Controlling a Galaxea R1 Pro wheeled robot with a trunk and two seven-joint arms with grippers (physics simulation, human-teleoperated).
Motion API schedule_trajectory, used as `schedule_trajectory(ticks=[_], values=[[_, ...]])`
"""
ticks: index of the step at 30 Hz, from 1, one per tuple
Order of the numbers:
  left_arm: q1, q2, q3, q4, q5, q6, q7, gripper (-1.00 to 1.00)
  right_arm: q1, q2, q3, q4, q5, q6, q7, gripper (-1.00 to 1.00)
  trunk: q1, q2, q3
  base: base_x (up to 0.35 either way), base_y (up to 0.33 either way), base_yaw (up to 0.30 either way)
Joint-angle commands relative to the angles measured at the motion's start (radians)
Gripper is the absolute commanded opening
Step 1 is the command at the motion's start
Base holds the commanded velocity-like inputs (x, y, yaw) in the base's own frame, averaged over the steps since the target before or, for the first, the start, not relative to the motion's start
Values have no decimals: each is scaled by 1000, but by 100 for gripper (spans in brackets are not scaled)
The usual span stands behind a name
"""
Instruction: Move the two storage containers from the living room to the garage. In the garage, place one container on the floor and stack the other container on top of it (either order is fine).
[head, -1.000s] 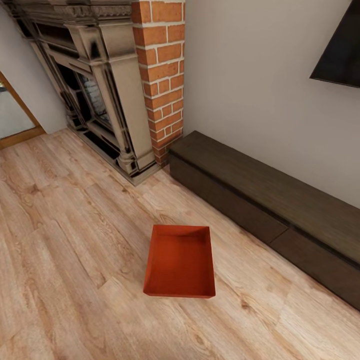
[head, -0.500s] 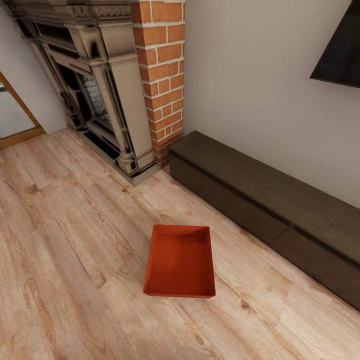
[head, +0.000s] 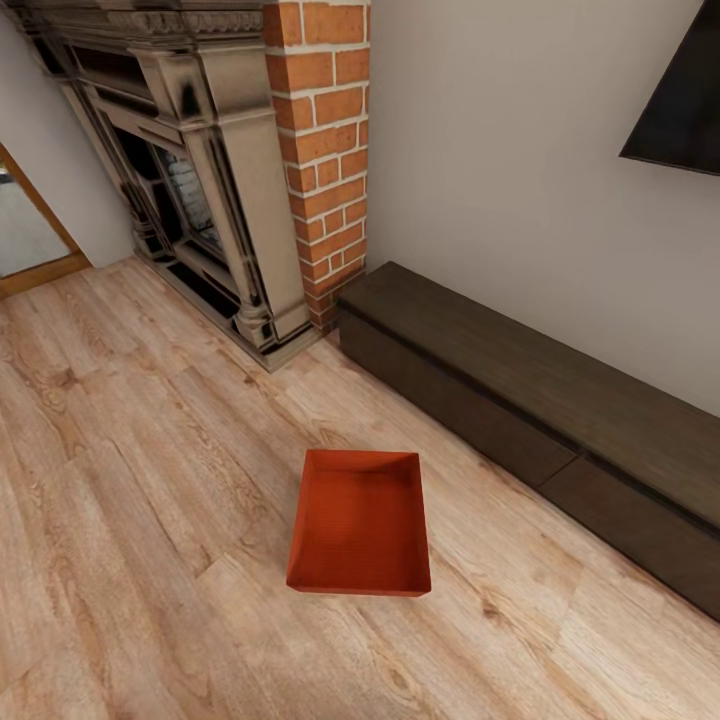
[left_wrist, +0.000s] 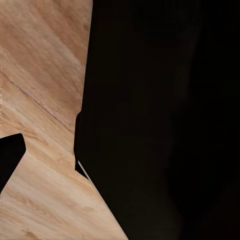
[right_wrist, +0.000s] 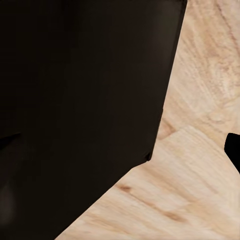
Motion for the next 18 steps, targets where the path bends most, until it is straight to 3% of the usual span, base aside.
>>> schedule_trajectory(ticks=[1,7,12,15,18], values=[[0,0,4,-1,10,-2,3,100,-1,2,6,1,-5,-3,-1,100,0,0,0,0,0,0],[0,1,3,-31,9,0,7,100,-1,4,4,-49,-6,13,0,100,0,0,0,0,0,0],[-2,-1,2,-174,11,34,16,100,3,2,2,-225,-11,147,-1,100,0,0,0,0,0,0],[-4,-4,2,-236,10,68,23,100,3,4,0,-259,-30,169,-1,100,0,0,0,0,0,0],[-5,-8,3,-322,11,90,53,100,1,5,-5,-286,-74,177,-2,100,0,0,0,0,0,0]])
